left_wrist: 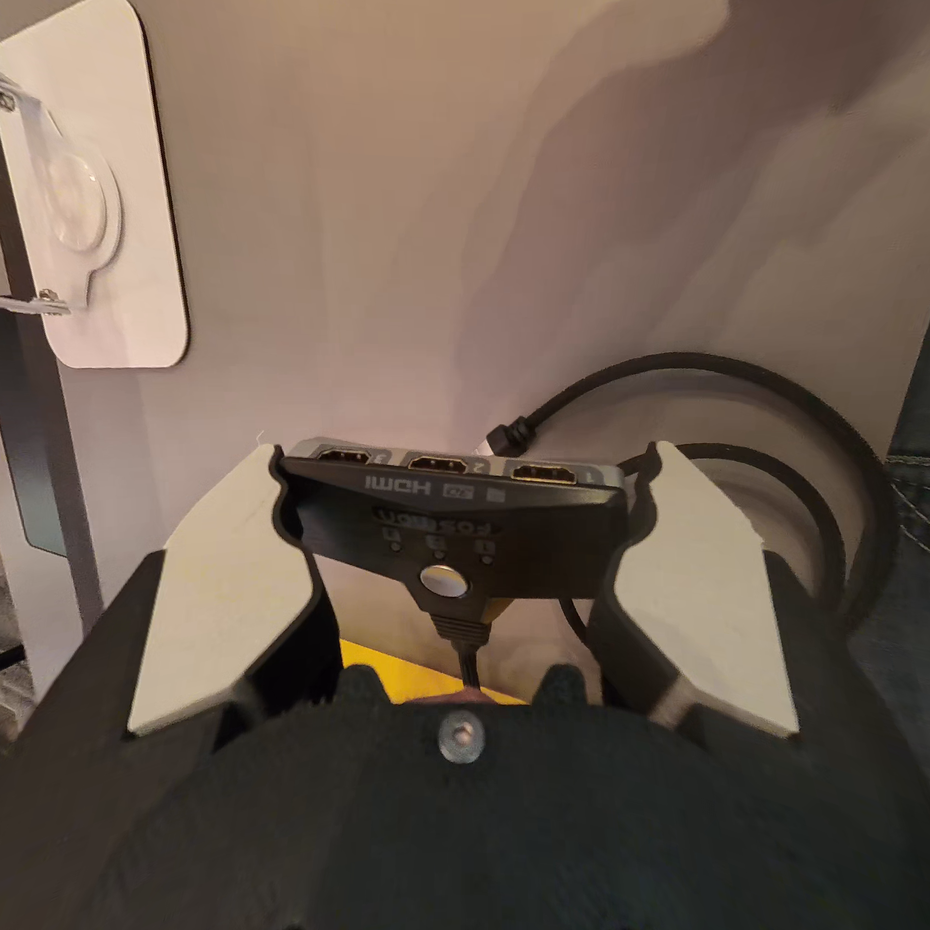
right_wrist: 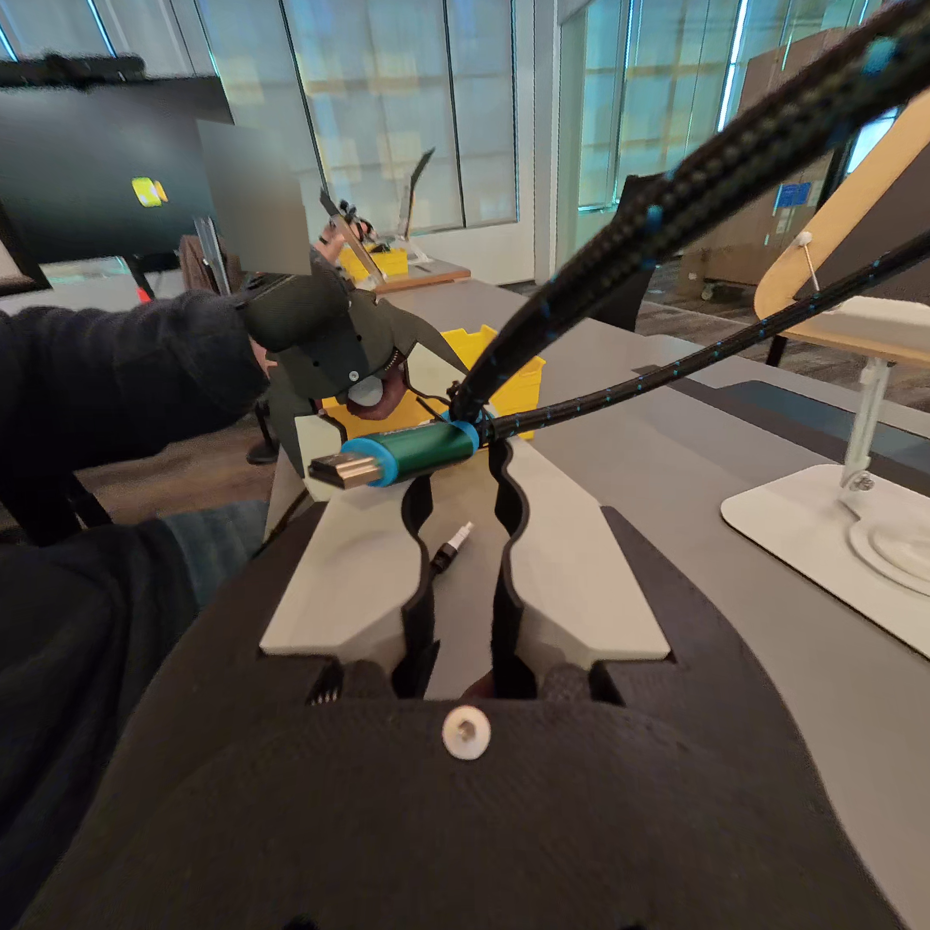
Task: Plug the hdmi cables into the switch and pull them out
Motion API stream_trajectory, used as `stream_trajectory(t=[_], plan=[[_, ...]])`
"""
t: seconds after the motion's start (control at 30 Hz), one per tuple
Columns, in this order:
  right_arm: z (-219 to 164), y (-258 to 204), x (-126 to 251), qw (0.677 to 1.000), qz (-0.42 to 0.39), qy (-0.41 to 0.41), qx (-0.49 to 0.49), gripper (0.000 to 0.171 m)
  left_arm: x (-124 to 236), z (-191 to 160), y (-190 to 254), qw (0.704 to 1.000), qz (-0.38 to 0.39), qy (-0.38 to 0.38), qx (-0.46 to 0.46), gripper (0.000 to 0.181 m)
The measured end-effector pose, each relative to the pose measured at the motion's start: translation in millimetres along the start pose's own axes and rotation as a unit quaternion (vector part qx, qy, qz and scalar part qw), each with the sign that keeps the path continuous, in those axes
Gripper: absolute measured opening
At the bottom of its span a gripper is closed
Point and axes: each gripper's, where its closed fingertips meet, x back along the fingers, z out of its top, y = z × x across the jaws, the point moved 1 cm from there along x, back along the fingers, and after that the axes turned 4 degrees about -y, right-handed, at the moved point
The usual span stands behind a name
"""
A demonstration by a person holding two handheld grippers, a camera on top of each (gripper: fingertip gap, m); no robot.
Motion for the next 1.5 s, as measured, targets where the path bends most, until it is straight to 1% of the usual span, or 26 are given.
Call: stream_trajectory(t=[0.13,0.23,0.37,0.43,0.5,0.57,0.67,0.73,0.8,0.9,1.1,1.2,1.4,1.43,1.5], plan=[[15,-10,16,0.999,-0.022,-0.029,0.033,0.017,-2,-7,3,1.0,0.0,-0.001,0.009,0.126],[30,-13,42,0.997,-0.045,-0.043,0.048,0.017,-3,-10,4,1.0,-0.001,0.001,0.011,0.126],[49,-11,95,0.992,-0.095,-0.056,0.066,0.017,-3,-11,4,1.0,-0.002,0.004,0.015,0.126],[52,-5,129,0.983,-0.137,-0.082,0.085,0.017,-3,-11,5,1.0,-0.001,0.003,0.013,0.126],[47,2,165,0.971,-0.178,-0.126,0.098,0.017,-4,-11,6,1.0,-0.003,0.003,0.012,0.126],[34,13,203,0.949,-0.226,-0.192,0.11,0.017,-5,-12,7,1.0,-0.004,0.0,0.011,0.126],[-1,32,262,0.885,-0.295,-0.335,0.129,0.017,-5,-12,7,1.0,-0.006,-0.003,0.01,0.126],[-25,41,294,0.847,-0.314,-0.411,0.122,0.017,-5,-11,7,1.0,-0.006,-0.003,0.009,0.126],[-43,47,316,0.824,-0.319,-0.456,0.109,0.017,-4,-11,7,1.0,-0.006,-0.003,0.009,0.126],[-64,53,332,0.805,-0.31,-0.498,0.091,0.018,-3,-11,8,1.0,-0.005,-0.007,0.006,0.126],[-94,64,351,0.761,-0.292,-0.575,0.073,0.017,0,-12,7,1.0,-0.006,-0.01,0.006,0.126],[-109,66,365,0.718,-0.282,-0.633,0.072,0.017,0,-13,7,1.0,-0.008,-0.012,0.006,0.126],[-130,67,382,0.649,-0.246,-0.717,0.072,0.018,-3,-13,8,1.0,-0.011,-0.015,0.003,0.126],[-130,68,384,0.642,-0.245,-0.722,0.074,0.019,-3,-12,8,1.0,-0.011,-0.015,0.003,0.126],[-129,64,382,0.646,-0.237,-0.722,0.071,0.019,-3,-12,8,1.0,-0.011,-0.014,0.004,0.126]])
